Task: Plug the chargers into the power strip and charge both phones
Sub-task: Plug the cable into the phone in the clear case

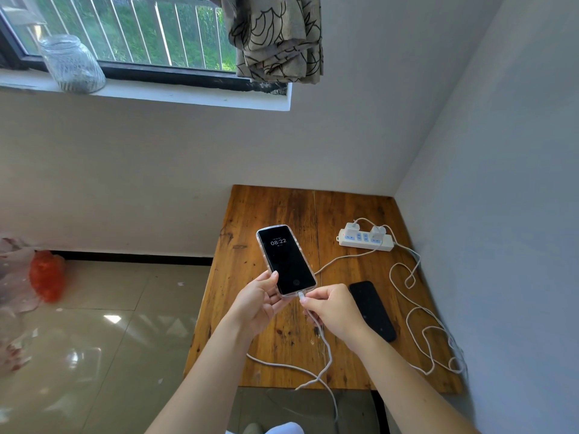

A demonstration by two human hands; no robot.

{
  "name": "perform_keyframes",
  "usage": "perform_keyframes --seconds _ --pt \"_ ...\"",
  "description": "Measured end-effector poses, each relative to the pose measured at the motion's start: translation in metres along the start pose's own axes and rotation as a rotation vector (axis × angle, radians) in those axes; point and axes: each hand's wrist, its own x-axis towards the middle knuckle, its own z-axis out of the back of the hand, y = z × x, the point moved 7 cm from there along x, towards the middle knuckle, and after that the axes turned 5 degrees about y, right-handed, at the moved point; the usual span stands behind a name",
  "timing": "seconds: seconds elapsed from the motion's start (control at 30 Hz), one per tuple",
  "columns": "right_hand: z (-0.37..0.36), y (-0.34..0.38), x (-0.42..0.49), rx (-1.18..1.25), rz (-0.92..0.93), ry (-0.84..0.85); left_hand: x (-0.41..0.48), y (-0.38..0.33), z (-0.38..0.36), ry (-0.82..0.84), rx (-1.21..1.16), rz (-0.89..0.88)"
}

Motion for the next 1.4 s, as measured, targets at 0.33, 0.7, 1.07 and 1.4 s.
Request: perform_keyframes --seconds 0.33,0.7,1.07,1.4 --pt "-0.002 -0.003 0.002 -0.013 -0.006 -0.006 0.000 0.002 0.004 -0.011 -0.009 0.002" --pt "-0.003 -0.004 0.003 -0.016 -0.015 -0.007 0.000 0.002 0.005 0.000 -0.015 0.007" --pt "-0.005 -0.006 0.002 -0.022 -0.015 -0.007 -0.002 0.003 0.005 -0.016 -0.010 0.008" --pt "-0.005 -0.002 0.000 -0.015 -0.027 -0.011 0.001 0.004 0.010 -0.049 -0.062 0.026"
